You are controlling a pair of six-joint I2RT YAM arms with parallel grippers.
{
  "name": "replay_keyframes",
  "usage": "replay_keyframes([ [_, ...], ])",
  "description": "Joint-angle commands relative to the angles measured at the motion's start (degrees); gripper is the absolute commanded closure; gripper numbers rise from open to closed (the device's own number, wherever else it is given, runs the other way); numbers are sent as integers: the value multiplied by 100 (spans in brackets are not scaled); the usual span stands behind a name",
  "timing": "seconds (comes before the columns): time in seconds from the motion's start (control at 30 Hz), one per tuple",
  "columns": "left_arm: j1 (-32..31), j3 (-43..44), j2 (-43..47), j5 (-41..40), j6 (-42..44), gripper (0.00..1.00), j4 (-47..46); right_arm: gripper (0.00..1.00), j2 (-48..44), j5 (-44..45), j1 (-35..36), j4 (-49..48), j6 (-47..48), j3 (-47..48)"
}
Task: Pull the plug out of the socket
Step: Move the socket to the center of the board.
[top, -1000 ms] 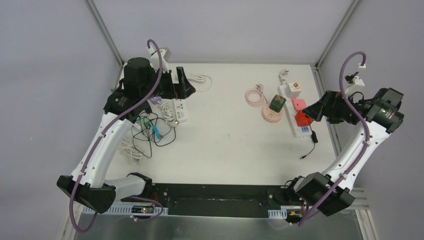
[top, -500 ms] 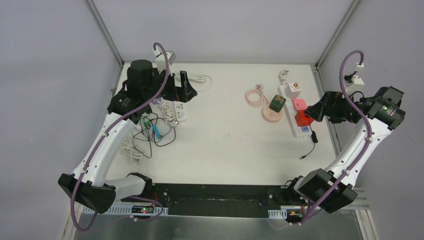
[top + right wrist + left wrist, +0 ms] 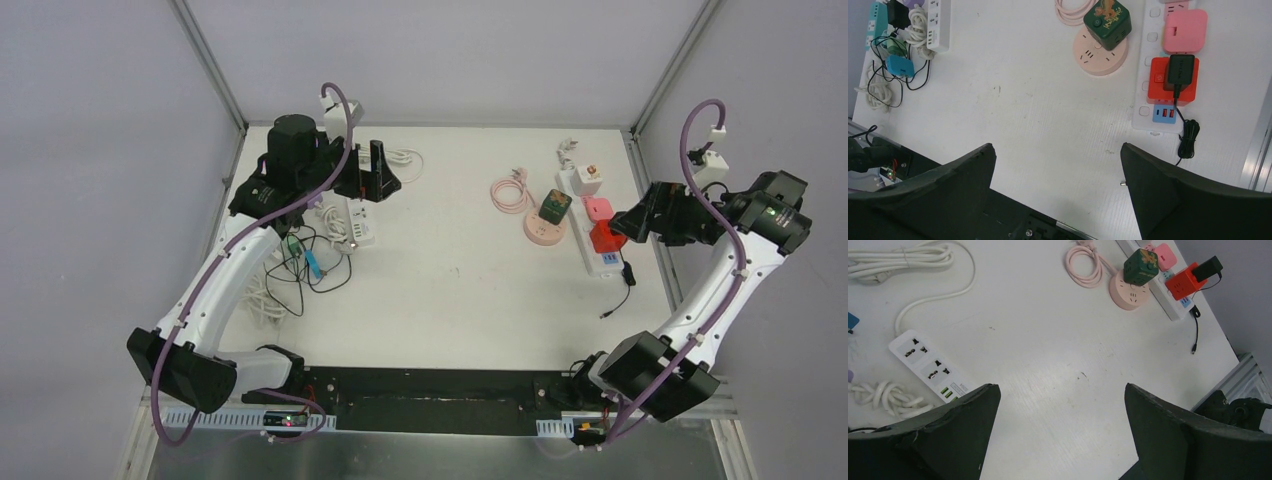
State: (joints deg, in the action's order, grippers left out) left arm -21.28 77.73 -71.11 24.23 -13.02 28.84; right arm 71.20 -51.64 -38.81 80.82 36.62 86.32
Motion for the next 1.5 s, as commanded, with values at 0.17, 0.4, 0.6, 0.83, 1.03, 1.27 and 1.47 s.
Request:
replay_keyframes([
  [0.17,36,97,-35,-166,-736,1,-513,0,26,-399,-48,-635,-515,596],
  [0.4,36,-158,211,-285,-1407,1,-405,0,181,-682,-48,-1126,-1446,651],
  [0.6,36,-277,515,-398,-1767,1,-340,0,220,-577,-48,-928,-1492,985],
  [0.83,36,-355,917,-543,-1731,1,112,0,223,-633,-48,-936,-1754,908],
  [1.03,36,-251,1051,-560,-1655,1,353,0,102,-697,-48,-1127,-1848,705],
  [1.27,36,-253,1000,-465,-1728,1,381,0,-82,-686,-47,-1073,-1637,543],
  [1.47,36,-368,1086,-338,-1921,1,381,0,-279,-742,-47,-1076,-1521,298],
])
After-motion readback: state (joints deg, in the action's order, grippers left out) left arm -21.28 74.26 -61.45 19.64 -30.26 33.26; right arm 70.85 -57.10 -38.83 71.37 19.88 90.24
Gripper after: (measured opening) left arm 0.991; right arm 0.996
